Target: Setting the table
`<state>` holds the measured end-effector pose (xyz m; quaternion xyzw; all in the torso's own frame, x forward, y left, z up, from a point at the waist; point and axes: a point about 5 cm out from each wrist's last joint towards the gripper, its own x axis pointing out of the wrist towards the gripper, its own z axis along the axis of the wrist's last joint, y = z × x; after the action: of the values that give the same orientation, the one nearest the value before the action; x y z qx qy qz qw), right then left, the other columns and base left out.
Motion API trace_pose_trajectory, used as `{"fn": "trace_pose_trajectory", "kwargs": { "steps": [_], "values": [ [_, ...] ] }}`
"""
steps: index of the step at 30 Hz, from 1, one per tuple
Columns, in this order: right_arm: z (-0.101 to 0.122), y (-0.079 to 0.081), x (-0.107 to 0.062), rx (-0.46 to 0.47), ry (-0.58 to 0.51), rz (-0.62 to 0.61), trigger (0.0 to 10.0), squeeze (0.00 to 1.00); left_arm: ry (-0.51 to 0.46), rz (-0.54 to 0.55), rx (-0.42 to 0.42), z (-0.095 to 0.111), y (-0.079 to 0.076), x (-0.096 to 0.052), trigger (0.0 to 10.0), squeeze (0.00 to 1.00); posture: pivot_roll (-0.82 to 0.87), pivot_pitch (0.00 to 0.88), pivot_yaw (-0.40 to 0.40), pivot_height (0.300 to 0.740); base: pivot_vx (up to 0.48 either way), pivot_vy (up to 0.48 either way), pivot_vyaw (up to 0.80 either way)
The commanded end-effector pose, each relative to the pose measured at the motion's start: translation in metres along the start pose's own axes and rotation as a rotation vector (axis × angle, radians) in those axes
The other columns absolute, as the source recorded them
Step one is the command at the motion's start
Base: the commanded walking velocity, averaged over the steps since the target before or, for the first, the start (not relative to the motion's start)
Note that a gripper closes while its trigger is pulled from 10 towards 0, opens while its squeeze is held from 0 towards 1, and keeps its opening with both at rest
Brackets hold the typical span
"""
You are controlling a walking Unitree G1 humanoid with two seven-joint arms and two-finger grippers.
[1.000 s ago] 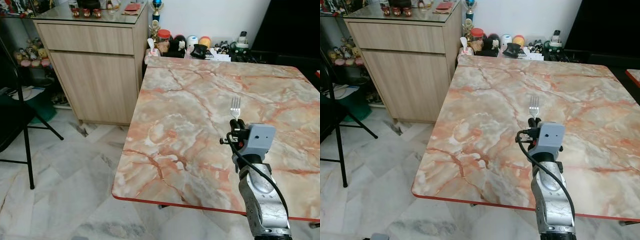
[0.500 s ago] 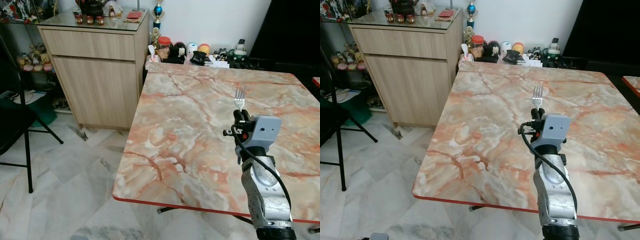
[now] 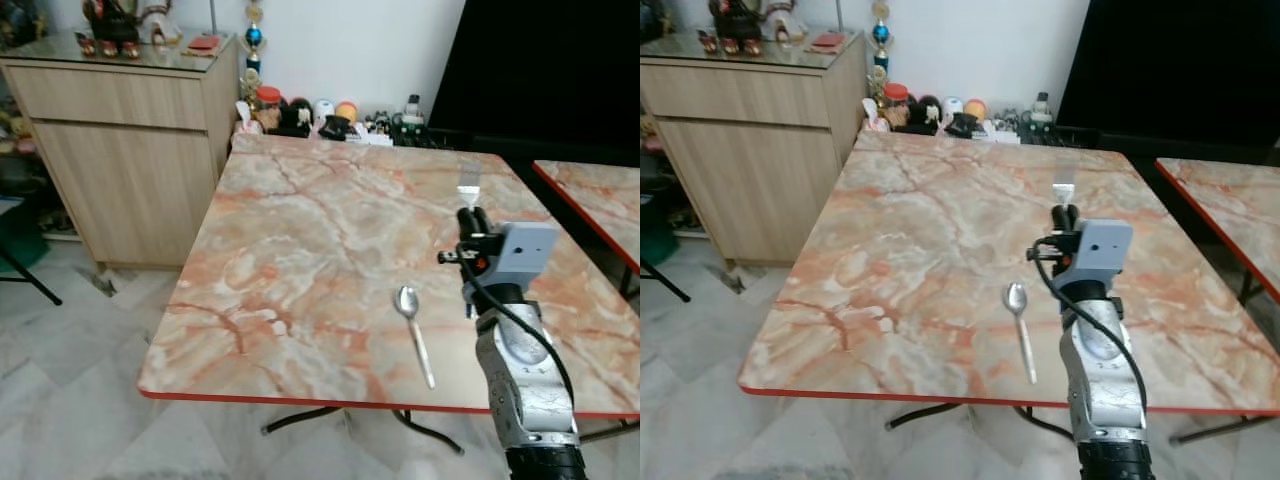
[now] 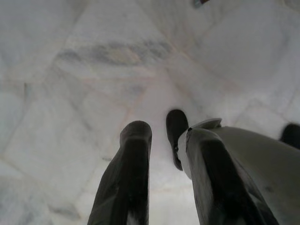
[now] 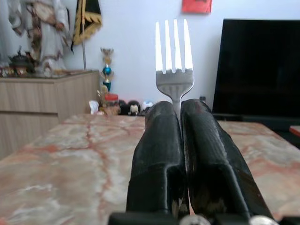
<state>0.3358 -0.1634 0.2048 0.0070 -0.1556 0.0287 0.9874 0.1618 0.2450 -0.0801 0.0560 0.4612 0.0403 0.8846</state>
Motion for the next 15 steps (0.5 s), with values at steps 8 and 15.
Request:
{"fn": "trace_pose_trajectory", "kwargs": {
  "steps": [8, 15],
  "values": [
    [-0.004, -0.015, -0.004, -0.032, 0.009, -0.057, 10.0, 0.0, 0.008, -0.03, 0.008, 0.005, -0.008, 0.003, 10.0, 0.0, 0.03, 0.03, -0.012, 0.74, 0.0, -0.477, 0.0],
    [-0.004, -0.017, -0.007, -0.096, -0.001, -0.051, 10.0, 0.0, -0.011, -0.032, 0.005, 0.013, -0.009, 0.004, 10.0, 0.0, 0.02, 0.063, -0.002, 0.74, 0.0, -0.472, 0.45]
  ]
}}
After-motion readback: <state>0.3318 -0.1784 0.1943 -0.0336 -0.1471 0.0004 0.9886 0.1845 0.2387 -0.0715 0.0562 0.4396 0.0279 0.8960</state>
